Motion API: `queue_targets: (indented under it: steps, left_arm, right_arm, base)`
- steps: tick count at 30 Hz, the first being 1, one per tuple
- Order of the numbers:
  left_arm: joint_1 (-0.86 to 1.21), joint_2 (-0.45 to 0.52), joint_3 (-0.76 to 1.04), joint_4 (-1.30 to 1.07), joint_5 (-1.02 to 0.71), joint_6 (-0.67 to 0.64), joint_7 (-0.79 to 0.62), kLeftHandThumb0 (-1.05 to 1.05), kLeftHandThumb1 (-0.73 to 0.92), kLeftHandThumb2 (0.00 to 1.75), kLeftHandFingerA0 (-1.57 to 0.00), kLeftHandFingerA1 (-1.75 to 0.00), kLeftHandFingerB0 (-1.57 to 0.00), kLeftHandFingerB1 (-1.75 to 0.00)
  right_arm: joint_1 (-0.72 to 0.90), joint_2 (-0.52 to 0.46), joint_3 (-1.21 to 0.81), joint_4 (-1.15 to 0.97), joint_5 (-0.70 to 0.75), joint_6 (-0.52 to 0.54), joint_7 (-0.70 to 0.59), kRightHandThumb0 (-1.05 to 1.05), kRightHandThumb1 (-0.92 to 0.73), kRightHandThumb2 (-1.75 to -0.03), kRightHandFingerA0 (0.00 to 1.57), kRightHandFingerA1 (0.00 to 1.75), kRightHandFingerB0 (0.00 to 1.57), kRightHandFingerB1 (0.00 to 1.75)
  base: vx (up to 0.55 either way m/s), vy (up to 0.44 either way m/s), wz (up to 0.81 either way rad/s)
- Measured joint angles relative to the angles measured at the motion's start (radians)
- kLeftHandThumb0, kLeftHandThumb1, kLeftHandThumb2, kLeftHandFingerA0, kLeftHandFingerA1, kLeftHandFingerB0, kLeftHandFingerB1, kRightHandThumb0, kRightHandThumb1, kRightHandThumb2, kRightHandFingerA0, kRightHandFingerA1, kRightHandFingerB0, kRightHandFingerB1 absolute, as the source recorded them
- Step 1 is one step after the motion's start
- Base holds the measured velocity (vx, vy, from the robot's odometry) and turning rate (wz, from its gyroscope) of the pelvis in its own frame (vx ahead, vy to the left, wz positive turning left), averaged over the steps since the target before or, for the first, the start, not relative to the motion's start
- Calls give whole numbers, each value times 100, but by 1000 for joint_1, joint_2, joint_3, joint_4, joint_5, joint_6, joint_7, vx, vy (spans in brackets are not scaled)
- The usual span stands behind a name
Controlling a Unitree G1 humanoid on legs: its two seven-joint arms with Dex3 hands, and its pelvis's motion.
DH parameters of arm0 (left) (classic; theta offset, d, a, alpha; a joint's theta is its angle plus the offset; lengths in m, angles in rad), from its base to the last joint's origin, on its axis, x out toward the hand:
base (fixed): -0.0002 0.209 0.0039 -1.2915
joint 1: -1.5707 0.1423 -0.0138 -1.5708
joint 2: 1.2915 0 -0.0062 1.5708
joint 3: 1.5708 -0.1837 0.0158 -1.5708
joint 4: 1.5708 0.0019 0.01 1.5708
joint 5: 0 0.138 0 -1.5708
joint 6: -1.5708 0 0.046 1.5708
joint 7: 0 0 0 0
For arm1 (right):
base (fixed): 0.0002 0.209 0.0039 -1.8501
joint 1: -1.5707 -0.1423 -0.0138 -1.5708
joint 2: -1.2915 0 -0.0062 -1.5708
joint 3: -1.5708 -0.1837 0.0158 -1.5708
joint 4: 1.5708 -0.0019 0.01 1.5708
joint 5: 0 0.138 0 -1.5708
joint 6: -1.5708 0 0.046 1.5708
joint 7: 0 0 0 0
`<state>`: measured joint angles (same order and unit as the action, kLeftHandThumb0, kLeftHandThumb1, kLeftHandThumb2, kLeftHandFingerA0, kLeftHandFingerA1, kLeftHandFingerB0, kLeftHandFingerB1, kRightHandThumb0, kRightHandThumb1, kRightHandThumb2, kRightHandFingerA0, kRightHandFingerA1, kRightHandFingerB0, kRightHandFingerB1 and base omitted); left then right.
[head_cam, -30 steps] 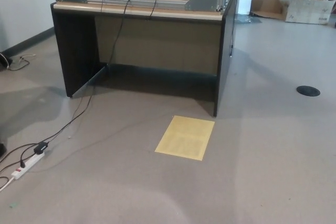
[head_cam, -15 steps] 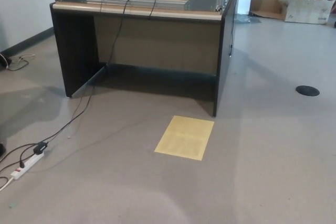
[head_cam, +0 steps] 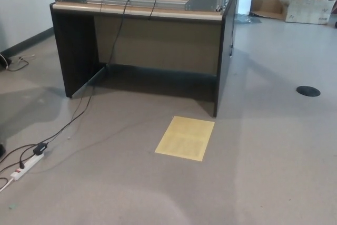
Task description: A person hands over a black lunchbag to the robot and the robot uses its left hand to grab the strips of the lunchbag, the gives it back to the person.
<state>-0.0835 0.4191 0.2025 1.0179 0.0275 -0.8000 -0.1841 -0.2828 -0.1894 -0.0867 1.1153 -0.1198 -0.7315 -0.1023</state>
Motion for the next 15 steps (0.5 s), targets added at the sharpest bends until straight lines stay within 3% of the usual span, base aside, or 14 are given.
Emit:
queue_targets:
  steps: [4,5,6,15]
  left_arm:
    - [1,0,0,-1,-1,0,-2,-27,33,86,0,-48,0,-47]
    - [1,0,-1,-1,-1,0,-2,-42,47,55,-18,-32,-13,-28]
    - [2,0,-1,-1,-1,0,-2,-26,33,86,0,-48,0,-47]
    - [13,0,0,1,-1,0,-2,-26,33,87,0,-48,0,-47]
  right_arm:
    - [0,0,1,1,-1,0,-1,-56,-65,-60,62,48,28,30]
    - [0,0,1,2,-1,0,-1,-56,-64,-60,63,48,30,31]
    - [0,0,2,3,-1,0,-3,-58,-64,-60,63,48,29,31]
    - [1,-1,4,10,-2,1,-3,-57,-65,-60,63,48,29,31]
  base:
    - [0,0,0]
    - [0,0,0]
    - [0,0,0]
    - [0,0,0]
